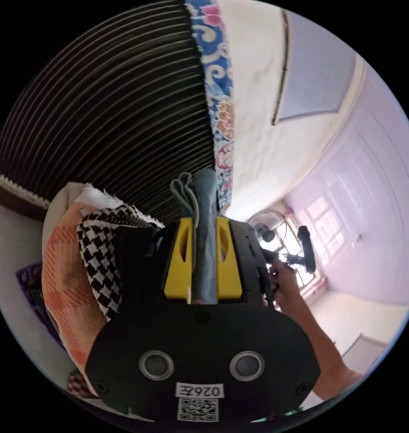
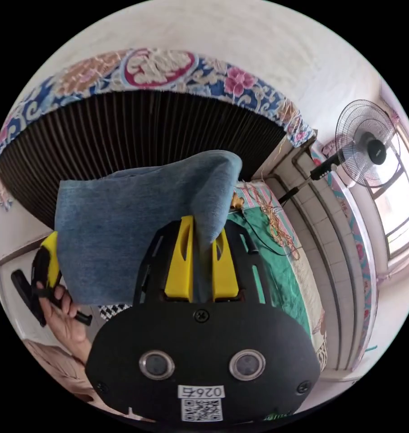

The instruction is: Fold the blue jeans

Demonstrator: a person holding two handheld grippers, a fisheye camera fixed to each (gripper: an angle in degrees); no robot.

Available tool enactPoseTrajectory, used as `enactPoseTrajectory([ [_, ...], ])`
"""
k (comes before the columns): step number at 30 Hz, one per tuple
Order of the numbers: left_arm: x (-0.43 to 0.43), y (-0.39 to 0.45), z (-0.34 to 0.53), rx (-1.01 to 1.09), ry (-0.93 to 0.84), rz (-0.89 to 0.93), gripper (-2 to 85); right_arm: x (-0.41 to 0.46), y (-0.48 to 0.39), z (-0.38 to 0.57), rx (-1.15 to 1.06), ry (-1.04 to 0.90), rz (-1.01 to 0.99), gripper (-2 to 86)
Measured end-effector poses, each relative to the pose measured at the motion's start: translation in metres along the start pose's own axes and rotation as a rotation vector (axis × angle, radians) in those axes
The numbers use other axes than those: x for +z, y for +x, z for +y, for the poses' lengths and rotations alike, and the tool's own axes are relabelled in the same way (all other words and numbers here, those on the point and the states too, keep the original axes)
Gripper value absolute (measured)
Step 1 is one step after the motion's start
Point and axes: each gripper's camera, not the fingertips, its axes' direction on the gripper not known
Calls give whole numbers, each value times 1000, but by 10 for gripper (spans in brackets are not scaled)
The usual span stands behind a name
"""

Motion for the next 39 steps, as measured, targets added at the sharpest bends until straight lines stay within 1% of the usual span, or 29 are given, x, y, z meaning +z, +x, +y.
enactPoseTrajectory([
  [1, -5, 0, -5, -4, 51, -38, 106, 37, -22, -4, 14, -49, 30, 39],
  [2, -8, 3, -8, 19, 76, -31, 108, 68, -43, -2, 31, -79, 75, 32],
  [3, -12, 12, -15, 64, 111, 16, 102, 79, -53, 2, 38, -76, 105, 28],
  [5, -12, 29, -25, 115, 128, 88, 77, 98, -84, 26, 67, -5, 214, 1],
  [6, -9, 43, -30, 160, 127, 111, 58, 99, -90, 33, 69, 14, 218, -1],
  [9, 13, 65, -31, 232, 99, 116, 16, 89, -104, 71, 79, 100, 122, -7],
  [10, 25, 67, -32, 240, 73, 113, 7, 84, -106, 88, 87, 139, 48, -8],
  [11, 31, 67, -33, 237, 56, 108, 4, 82, -107, 104, 91, 162, -33, -9],
  [14, 54, 52, -32, 196, 12, 66, -3, 91, -110, 140, 128, 160, -153, -9],
  [15, 55, 43, -29, 172, 31, 46, -4, 96, -111, 146, 140, 149, -168, -9],
  [17, 56, 37, -26, 166, 49, -12, -4, 129, -119, 162, 156, 29, -228, -9],
  [18, 61, 37, -25, 180, 34, -52, -4, 135, -121, 166, 160, 23, -238, -9],
  [19, 67, 38, -23, 189, 3, -69, -5, 131, -122, 177, 181, 74, -232, -9],
  [21, 71, 45, -16, 209, -13, -36, -5, 115, -123, 184, 207, 98, -207, -9],
  [23, 66, 65, -4, 259, 4, 1, -5, 80, -126, 183, 187, 90, -146, -9],
  [24, 59, 86, 6, 319, 26, 11, -6, 68, -127, 184, 173, 101, -126, -9],
  [26, 45, 126, 27, 447, 68, 22, -7, 5, -123, 198, 129, 182, -61, -9],
  [27, 35, 154, 45, 543, 98, 26, -8, -12, -120, 204, 122, 208, -52, -9],
  [28, 25, 182, 66, 645, 127, 38, -9, -49, -110, 218, 116, 270, -42, -9],
  [29, 21, 195, 78, 692, 141, 46, -9, -86, -98, 237, 124, 340, -39, -9],
  [30, 11, 220, 103, 776, 169, 66, -9, -105, -90, 248, 132, 374, -40, -10],
  [31, 3, 242, 130, 850, 190, 102, -10, -141, -71, 271, 156, 434, -44, -10],
  [32, -2, 252, 144, 886, 198, 131, -10, -175, -50, 294, 187, 483, -45, -10],
  [34, -16, 286, 197, 1012, 182, 290, -10, -221, -16, 329, 239, 529, -34, -10],
  [35, -19, 295, 211, 1046, 167, 333, -10, -248, 7, 351, 265, 545, -20, -10],
  [37, -30, 325, 273, 1164, 93, 507, -10, -287, 41, 388, 291, 564, 7, -10],
  [38, -33, 331, 290, 1192, 77, 558, -10, -312, 65, 414, 316, 589, 31, -10],
  [39, -40, 341, 326, 1229, 42, 677, -10, -325, 78, 428, 336, 606, 43, -10],
])
